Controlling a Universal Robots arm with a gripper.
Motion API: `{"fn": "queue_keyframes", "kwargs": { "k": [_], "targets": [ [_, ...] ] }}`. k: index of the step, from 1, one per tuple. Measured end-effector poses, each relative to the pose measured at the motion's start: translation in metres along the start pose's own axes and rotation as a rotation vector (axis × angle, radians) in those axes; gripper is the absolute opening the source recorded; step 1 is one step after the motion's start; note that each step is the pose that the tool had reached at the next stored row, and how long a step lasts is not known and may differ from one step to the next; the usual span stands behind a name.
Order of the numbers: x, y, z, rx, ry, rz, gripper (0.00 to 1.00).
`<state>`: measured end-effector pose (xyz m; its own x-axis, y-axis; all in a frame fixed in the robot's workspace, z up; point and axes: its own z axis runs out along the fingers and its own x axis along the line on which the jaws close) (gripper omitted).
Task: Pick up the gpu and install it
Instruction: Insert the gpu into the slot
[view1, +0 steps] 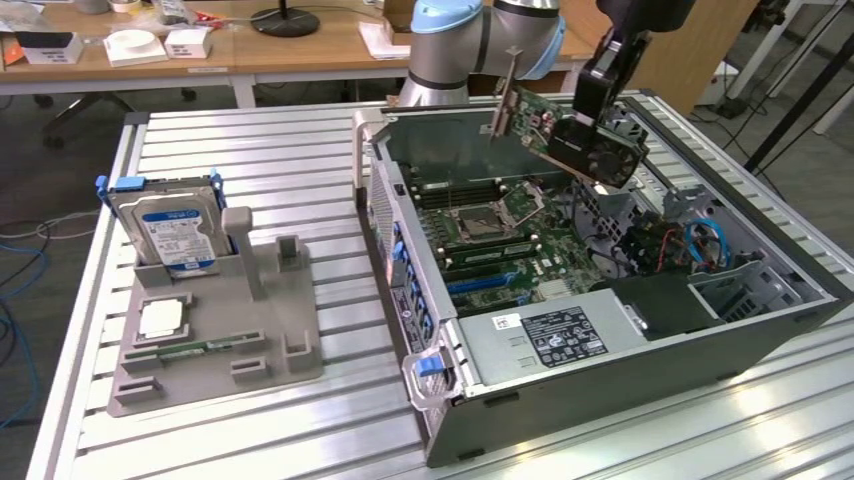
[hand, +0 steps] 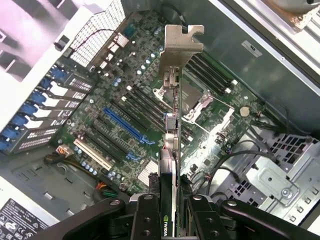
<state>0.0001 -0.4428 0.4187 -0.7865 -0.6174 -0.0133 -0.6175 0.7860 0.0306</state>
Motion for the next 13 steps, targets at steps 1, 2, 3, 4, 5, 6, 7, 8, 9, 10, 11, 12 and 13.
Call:
{"fn": "queue_keyframes", "kwargs": {
  "k": [1, 2, 3, 4, 5, 6, 7, 8, 9, 10, 11, 12, 13],
  "targets": [
    [0.0000, 0.0000, 0.0000, -0.0002, 0.0002, -0.008, 0.26],
    [0.0000, 0.0000, 0.0000, -0.0002, 0.0004, -0.016, 0.26],
    [0.0000, 0.0000, 0.0000, -0.0003, 0.0007, -0.023, 0.26],
    [0.0000, 0.0000, 0.0000, -0.0004, 0.0009, -0.030, 0.26],
    [0.0000, 0.0000, 0.0000, -0.0005, 0.0011, -0.037, 0.26],
    [0.0000, 0.0000, 0.0000, -0.0006, 0.0014, -0.044, 0.26],
    [0.0000, 0.0000, 0.0000, -0.0007, 0.0015, -0.050, 0.26],
    [0.0000, 0.0000, 0.0000, -0.0008, 0.0016, -0.055, 0.26],
    [0.0000, 0.0000, 0.0000, -0.0008, 0.0017, -0.058, 0.26],
    [0.0000, 0.0000, 0.0000, -0.0008, 0.0018, -0.058, 0.26],
    [0.0000, 0.0000, 0.0000, -0.0008, 0.0018, -0.058, 0.26],
    [0.0000, 0.0000, 0.0000, -0.0008, 0.0018, -0.058, 0.26],
    [0.0000, 0.0000, 0.0000, -0.0008, 0.0018, -0.058, 0.26]
  ]
}}
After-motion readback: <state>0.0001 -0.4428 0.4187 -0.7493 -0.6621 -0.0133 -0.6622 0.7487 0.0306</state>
